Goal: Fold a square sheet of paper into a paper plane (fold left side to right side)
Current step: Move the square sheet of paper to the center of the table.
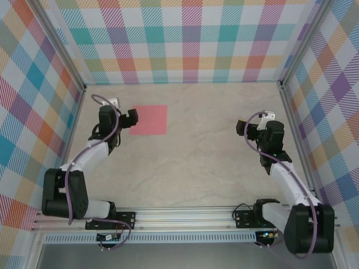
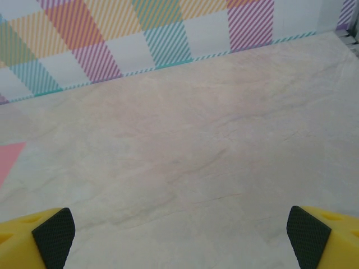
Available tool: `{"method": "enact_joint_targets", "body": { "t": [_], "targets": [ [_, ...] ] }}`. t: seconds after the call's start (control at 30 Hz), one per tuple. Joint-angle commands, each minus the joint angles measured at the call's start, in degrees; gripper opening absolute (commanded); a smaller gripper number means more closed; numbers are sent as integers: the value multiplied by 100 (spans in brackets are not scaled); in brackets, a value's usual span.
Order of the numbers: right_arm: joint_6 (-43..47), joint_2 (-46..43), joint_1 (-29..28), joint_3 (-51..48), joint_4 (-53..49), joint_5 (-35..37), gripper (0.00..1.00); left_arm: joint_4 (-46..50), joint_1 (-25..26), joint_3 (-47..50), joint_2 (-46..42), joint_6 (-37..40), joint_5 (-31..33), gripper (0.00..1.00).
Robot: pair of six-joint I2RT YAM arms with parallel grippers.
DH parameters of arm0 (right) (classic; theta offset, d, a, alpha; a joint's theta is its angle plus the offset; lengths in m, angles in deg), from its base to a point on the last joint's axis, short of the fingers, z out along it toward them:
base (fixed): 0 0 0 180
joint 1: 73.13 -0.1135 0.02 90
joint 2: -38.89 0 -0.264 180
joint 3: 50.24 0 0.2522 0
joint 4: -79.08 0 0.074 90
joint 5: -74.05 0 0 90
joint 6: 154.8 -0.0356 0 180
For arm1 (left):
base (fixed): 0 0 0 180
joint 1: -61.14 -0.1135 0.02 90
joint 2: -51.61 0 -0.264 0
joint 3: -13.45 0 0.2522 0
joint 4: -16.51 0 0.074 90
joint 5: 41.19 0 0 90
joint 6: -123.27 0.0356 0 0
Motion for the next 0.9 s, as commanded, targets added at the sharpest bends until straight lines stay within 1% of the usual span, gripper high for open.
{"method": "enact_joint_targets", "body": {
  "t": [0.0,0.07,0.2,0.3,0.37,0.63,0.87],
  "targets": [
    [-844,-477,-274,157,-1583,-111,100,1802,427,-764,814,-271,-225,100],
    [-1126,-732,-472,157,-1977,-141,100,2288,579,-1375,1380,-284,-334,100],
    [-1401,-1198,-832,121,-2612,-127,100,3231,858,-2586,2561,-261,-166,100],
    [-1498,-1472,-970,142,-3012,-39,100,3727,981,-3337,3294,-305,-83,100],
    [-1531,-1631,-995,138,-3181,-49,100,3951,1045,-3702,3630,-345,-71,100],
    [-1495,-2069,-1004,180,-3660,39,100,4211,1115,-4120,4211,-488,46,100],
    [-1515,-2123,-1011,201,-3748,75,100,4415,1313,-3946,4308,-558,197,100]
  ]
}}
